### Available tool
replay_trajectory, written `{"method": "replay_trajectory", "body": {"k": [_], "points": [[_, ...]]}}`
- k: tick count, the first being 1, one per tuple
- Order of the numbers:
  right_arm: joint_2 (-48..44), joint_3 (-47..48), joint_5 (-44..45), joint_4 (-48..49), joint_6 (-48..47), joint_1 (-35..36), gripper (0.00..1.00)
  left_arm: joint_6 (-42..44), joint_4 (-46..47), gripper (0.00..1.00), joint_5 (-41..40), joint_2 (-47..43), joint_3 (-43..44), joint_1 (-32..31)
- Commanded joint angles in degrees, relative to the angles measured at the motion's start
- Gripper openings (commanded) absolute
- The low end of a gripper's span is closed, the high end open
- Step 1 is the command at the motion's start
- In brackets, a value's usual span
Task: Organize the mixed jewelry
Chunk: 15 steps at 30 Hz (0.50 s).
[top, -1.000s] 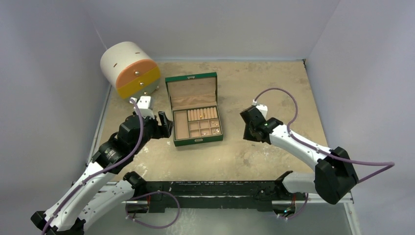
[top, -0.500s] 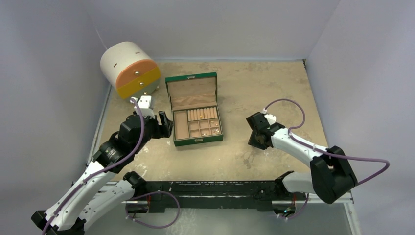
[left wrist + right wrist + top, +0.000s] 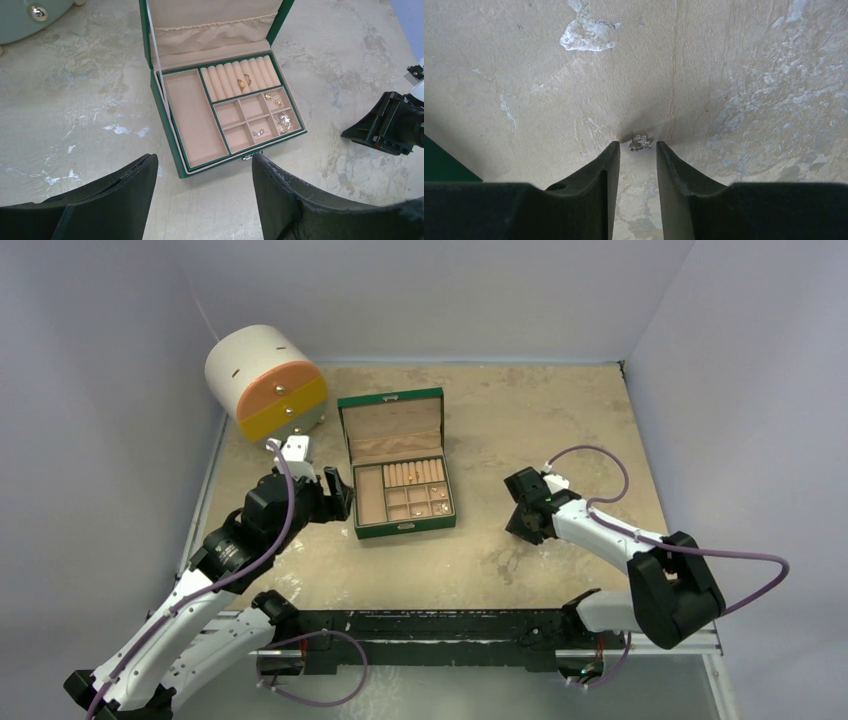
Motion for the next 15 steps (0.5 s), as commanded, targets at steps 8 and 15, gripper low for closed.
{"method": "replay_trajectory", "body": {"k": [8, 15], "points": [[0.78, -0.25, 0.02, -0.43, 2.01, -0.30, 0.28, 0.66, 2.47, 0.69, 0.39, -0.63, 0.25, 0.34], [0.62, -0.35, 0.03, -0.53, 2.02, -0.33, 0.16, 0.66, 2.49, 0.69, 0.43, -0.77, 0.27, 0.42]]}}
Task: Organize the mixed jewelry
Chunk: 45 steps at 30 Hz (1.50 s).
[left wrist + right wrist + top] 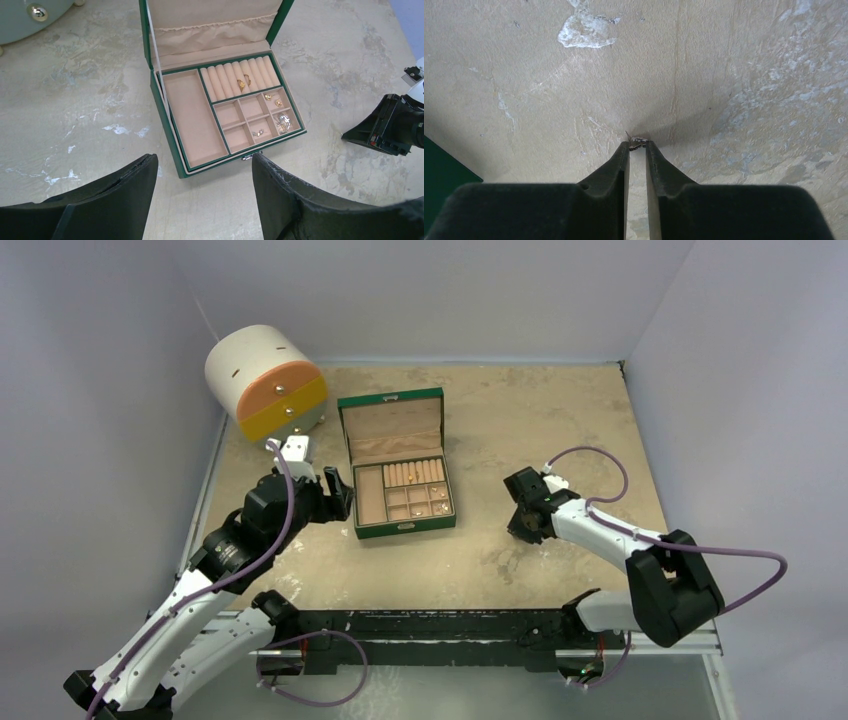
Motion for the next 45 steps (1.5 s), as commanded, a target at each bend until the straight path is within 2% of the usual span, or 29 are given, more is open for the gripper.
{"method": "replay_trajectory", "body": {"k": [1, 6, 16, 27, 34, 45], "points": [[-0.44, -0.33, 0.83, -0.58, 1.03, -0.33, 0.14, 0.68, 2.47, 0.69, 0.37, -0.52, 0.24, 0.40], [-0.55, 0.06, 0.93, -0.84, 0.68, -0.30, 0.06, 0.68, 2.47, 0.69, 0.37, -0.51, 0.25, 0.35], [-1.89, 1.27, 1.74, -1.89, -0.27, -0.31, 0.00, 0.75, 2.46, 0.69, 0.53, -0.47, 0.26, 0.43], [-5.04, 3.62, 2.43, -2.76, -3.39, -0.30, 0.00, 0.77, 2.56, 0.69, 0.80, -0.73, 0.26, 0.77], [-8.17, 5.83, 0.22, 0.50, -9.64, -0.33, 0.00, 0.94, 2.64, 0.69, 1.15, -0.64, 0.25, 1.03], [-8.48, 11.46, -15.50, 9.01, -21.56, -0.08, 0.00, 0.94, 2.73, 0.69, 1.42, -0.92, 0.21, 1.37]]}}
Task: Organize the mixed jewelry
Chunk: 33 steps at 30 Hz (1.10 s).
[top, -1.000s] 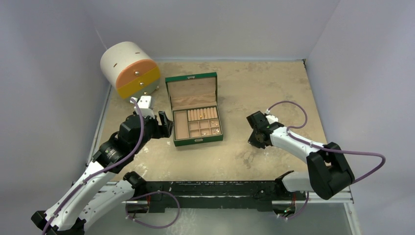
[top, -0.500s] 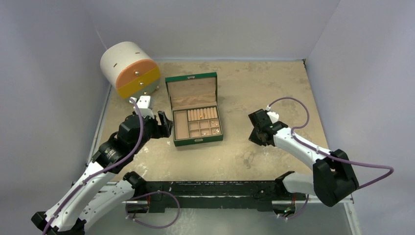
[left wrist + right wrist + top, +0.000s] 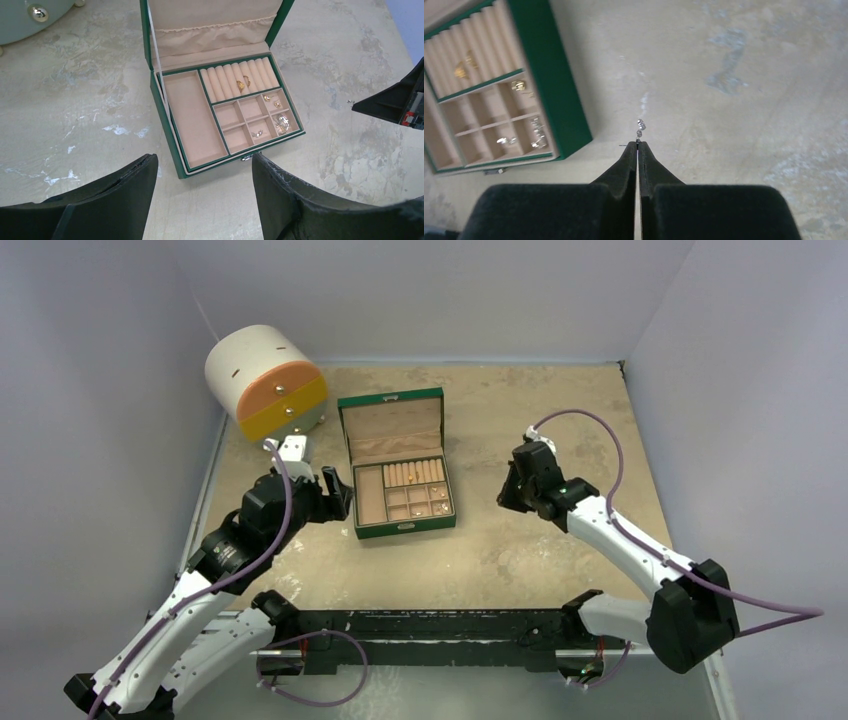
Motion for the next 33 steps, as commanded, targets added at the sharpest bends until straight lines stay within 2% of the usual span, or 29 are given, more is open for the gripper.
{"method": "replay_trajectory", "body": {"k": [1, 12, 22, 33], "points": [[-0.73, 3.86, -9.16, 6.32, -6.93, 0.00, 0.00, 0.92, 2.73, 0.69, 0.57, -0.62, 0.20, 0.62], [4.70, 9.63, -23.12, 12.66, -13.75, 4.85, 0.00, 0.92, 2.73, 0.69, 0.57, -1.13, 0.22, 0.86], [14.90, 16.26, -21.42, 12.06, -15.51, 13.07, 0.00, 1.01, 2.73, 0.69, 0.66, -1.40, 0.25, 1.03], [23.19, 19.25, -15.50, 10.81, -14.73, 17.11, 0.00, 1.01, 2.73, 0.69, 0.74, -1.43, 0.28, 1.20]]}}
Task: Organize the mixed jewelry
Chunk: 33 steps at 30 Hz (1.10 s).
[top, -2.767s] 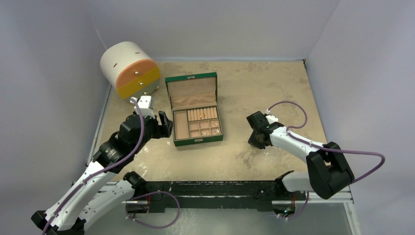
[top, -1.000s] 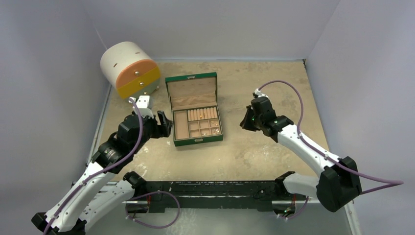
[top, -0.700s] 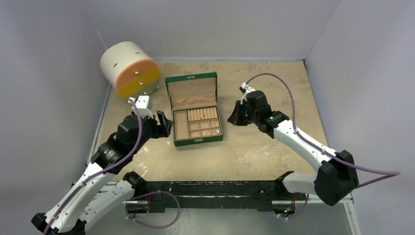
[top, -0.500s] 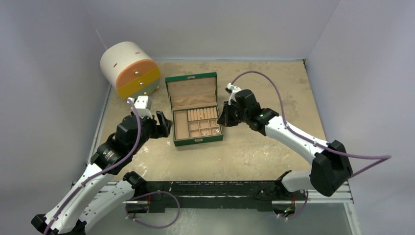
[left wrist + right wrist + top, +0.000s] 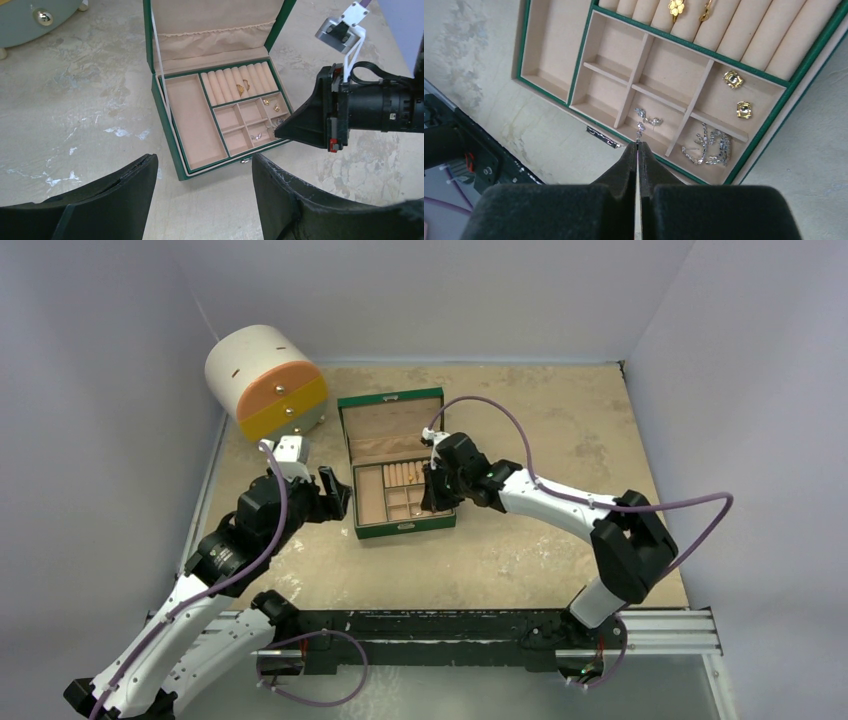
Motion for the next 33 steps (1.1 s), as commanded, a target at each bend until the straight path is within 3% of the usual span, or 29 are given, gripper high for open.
{"method": "replay_trajectory", "body": {"k": [1, 29, 33], "points": [[0.87, 2.98, 4.00, 0.11, -0.14, 0.94, 0.00, 1.01, 2.71, 0.69, 0.52, -0.50, 0.24, 0.51], [4.86, 5.25, 4.82, -1.51, 1.13, 1.80, 0.01, 1.10, 2.90, 0.69, 0.95, -0.26, 0.25, 1.03], [5.04, 5.48, 5.37, -1.95, 1.21, 1.89, 0.06, 1.14, 2.91, 0.69, 1.14, -0.15, 0.23, 1.22]]}}
